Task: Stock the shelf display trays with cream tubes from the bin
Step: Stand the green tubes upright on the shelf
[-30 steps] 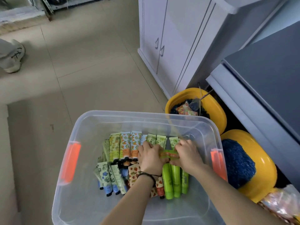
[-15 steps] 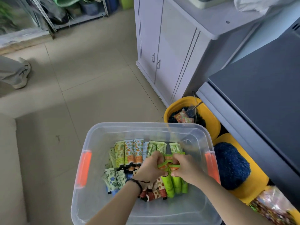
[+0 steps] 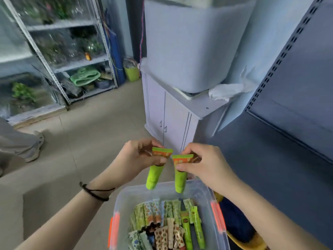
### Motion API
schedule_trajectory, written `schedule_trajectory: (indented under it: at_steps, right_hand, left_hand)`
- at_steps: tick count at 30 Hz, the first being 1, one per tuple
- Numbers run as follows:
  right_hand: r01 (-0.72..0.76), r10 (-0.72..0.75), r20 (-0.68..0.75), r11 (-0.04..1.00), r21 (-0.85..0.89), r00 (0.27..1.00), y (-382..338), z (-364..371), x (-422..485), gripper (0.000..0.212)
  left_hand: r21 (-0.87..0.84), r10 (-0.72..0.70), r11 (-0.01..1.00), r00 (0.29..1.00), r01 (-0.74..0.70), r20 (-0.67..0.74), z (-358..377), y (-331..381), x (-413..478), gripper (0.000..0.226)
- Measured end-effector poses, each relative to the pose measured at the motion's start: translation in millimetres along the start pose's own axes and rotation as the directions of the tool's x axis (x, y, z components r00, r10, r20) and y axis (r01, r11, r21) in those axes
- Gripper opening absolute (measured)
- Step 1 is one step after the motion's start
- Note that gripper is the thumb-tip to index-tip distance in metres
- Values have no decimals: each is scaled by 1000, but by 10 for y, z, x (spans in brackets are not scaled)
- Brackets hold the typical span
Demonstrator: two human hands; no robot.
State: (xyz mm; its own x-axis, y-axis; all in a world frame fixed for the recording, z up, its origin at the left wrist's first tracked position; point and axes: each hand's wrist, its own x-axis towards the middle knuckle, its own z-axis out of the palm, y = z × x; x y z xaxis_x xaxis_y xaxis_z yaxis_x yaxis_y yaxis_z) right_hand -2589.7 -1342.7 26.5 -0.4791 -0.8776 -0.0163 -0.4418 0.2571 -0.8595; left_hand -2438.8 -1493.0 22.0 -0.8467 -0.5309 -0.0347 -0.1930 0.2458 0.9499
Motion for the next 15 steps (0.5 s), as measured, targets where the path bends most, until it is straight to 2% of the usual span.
schedule_trajectory:
  at_steps: [3, 6, 10, 15]
  right_hand:
    - [85, -83, -48, 996, 35, 995, -852, -400, 4, 12]
    - [172, -167, -128, 985, 31, 978, -1667, -860, -46, 15]
    - [268, -265, -245, 963, -24, 933, -2699, -1555, -246, 14]
    - [338, -329, -346, 941, -35, 879, -3770, -2473, -730, 14]
  left_hand:
    - [29, 107, 994, 994, -107, 18, -378, 877, 21, 20]
    - [111, 220, 969, 975, -222, 25, -721, 1785, 49, 20]
    - [163, 411, 897, 911, -411, 35, -1079, 3015, 34, 22]
    - [84, 568, 815, 820, -573, 77, -1132, 4464, -73, 37]
